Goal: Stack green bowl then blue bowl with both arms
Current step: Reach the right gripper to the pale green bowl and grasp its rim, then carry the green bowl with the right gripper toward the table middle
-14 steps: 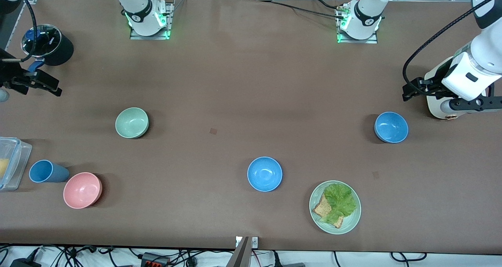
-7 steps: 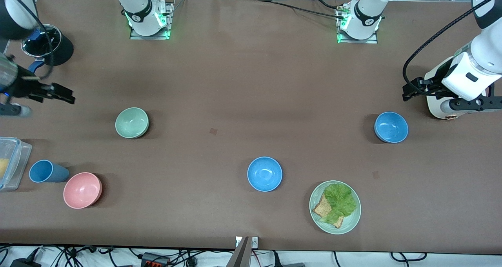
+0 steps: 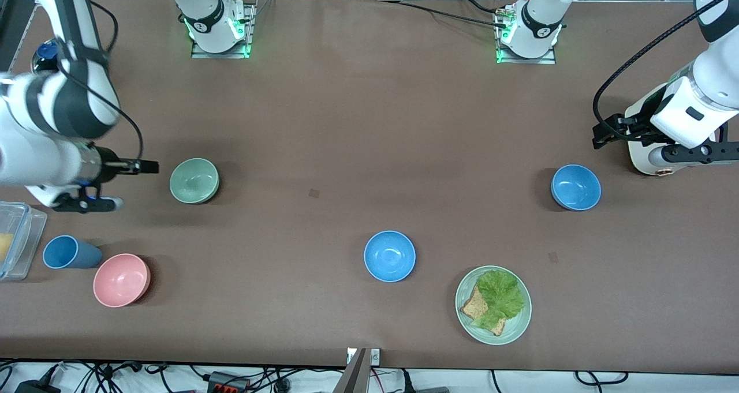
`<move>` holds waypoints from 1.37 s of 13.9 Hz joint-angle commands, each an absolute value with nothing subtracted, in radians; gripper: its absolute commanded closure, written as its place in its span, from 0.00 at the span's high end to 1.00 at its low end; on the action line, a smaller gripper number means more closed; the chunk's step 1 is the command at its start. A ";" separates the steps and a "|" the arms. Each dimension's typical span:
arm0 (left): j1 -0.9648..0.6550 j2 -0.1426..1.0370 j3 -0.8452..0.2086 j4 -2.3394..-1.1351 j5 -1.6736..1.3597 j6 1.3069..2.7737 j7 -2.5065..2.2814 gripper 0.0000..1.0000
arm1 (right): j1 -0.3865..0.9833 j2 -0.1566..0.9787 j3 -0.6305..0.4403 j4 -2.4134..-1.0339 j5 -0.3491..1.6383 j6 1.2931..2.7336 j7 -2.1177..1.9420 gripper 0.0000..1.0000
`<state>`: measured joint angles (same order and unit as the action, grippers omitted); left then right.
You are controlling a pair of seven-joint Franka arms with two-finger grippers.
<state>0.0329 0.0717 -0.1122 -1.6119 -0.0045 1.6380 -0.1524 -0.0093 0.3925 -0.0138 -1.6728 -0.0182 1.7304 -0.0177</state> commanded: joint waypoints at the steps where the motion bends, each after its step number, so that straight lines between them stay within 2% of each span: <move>1: 0.028 0.081 -0.115 -1.585 0.017 1.618 -0.163 1.00 | -0.017 0.481 -0.020 -1.654 -0.029 1.761 -0.015 1.00; 7: 0.028 0.081 -0.115 -1.585 0.017 1.618 -0.163 1.00 | -0.044 0.629 -0.020 -1.658 -0.023 1.816 -0.018 1.00; 8: 0.028 0.081 -0.115 -1.585 0.017 1.618 -0.164 1.00 | -0.044 0.635 -0.020 -1.660 -0.023 1.816 -0.018 0.96; 9: 0.028 0.081 -0.115 -1.585 0.017 1.618 -0.163 1.00 | -0.043 0.641 -0.020 -1.661 -0.023 1.815 -0.017 0.77; 10: 0.028 0.081 -0.115 -1.585 0.017 1.618 -0.163 1.00 | -0.041 0.646 -0.020 -1.661 -0.023 1.810 -0.012 0.49; 11: 0.028 0.081 -0.115 -1.585 0.017 1.618 -0.163 1.00 | -0.043 0.647 -0.020 -1.663 -0.023 1.809 -0.012 0.30; 12: 0.028 0.081 -0.115 -1.585 0.017 1.618 -0.163 1.00 | -0.043 0.653 -0.020 -1.669 -0.023 1.807 -0.012 0.19; 14: 0.028 0.081 -0.115 -1.585 0.017 1.618 -0.163 1.00 | -0.048 0.664 -0.020 -1.671 -0.023 1.809 -0.018 0.09; 15: 0.029 0.081 -0.115 -1.585 0.017 1.618 -0.164 1.00 | -0.048 0.666 -0.020 -1.672 -0.021 1.806 -0.020 0.00; 19: 0.029 0.081 -0.115 -1.585 0.017 1.618 -0.164 1.00 | -0.040 0.655 -0.009 -1.661 -0.009 1.780 -0.017 0.00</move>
<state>0.0327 0.0718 -0.1125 -1.6117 -0.0045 1.6380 -0.1524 -0.0388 0.6599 -0.0206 -1.6607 -0.0077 1.7953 -0.0182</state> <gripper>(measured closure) 0.000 0.930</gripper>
